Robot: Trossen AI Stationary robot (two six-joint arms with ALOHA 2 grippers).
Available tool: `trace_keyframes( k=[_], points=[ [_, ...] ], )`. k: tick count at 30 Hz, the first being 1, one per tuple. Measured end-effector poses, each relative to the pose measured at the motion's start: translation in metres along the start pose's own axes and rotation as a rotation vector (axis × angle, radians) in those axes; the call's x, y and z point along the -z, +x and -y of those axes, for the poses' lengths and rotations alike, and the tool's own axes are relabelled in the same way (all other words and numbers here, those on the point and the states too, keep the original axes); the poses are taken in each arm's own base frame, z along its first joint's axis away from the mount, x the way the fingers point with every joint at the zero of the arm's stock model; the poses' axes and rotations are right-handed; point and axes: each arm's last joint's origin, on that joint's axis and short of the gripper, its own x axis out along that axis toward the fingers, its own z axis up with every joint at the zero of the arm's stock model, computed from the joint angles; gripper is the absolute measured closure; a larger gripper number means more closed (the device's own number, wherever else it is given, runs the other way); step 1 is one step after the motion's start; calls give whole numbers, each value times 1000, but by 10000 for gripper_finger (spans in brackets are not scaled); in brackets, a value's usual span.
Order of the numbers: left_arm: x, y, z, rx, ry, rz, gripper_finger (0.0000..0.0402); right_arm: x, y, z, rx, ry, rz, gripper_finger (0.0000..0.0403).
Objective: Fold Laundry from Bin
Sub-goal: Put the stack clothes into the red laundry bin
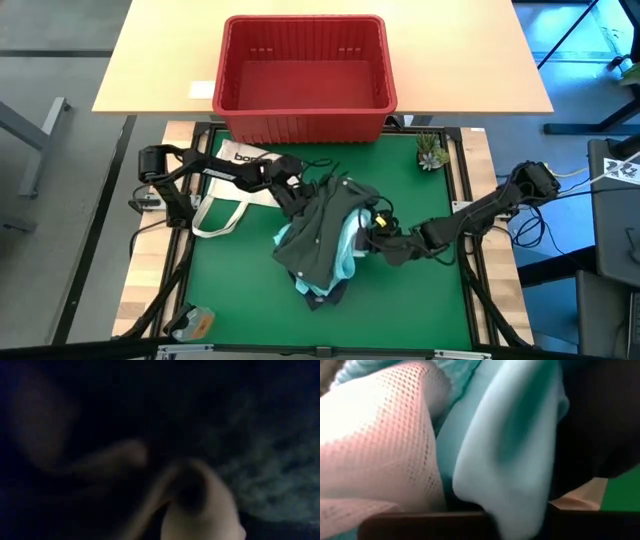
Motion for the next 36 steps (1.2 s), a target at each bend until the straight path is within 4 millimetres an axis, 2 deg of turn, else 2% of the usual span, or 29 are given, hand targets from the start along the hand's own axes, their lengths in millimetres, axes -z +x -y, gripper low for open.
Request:
trace_keyframes(
  k=[4, 12, 21, 36],
  points=[
    [-2, -9, 6, 12, 0, 21, 394, -10, 6, -9, -8, -14, 9, 391],
    [-8, -39, 21, 40, 32, 102, 394, -29, 15, -18, -12, -14, 61, 391],
    [-13, -55, 23, 52, 41, 145, 394, -59, 26, -40, -31, -94, 83, 391],
    [-44, -97, 49, 107, 97, 232, 394, -110, 32, -73, -37, -167, 179, 392]
  ],
)
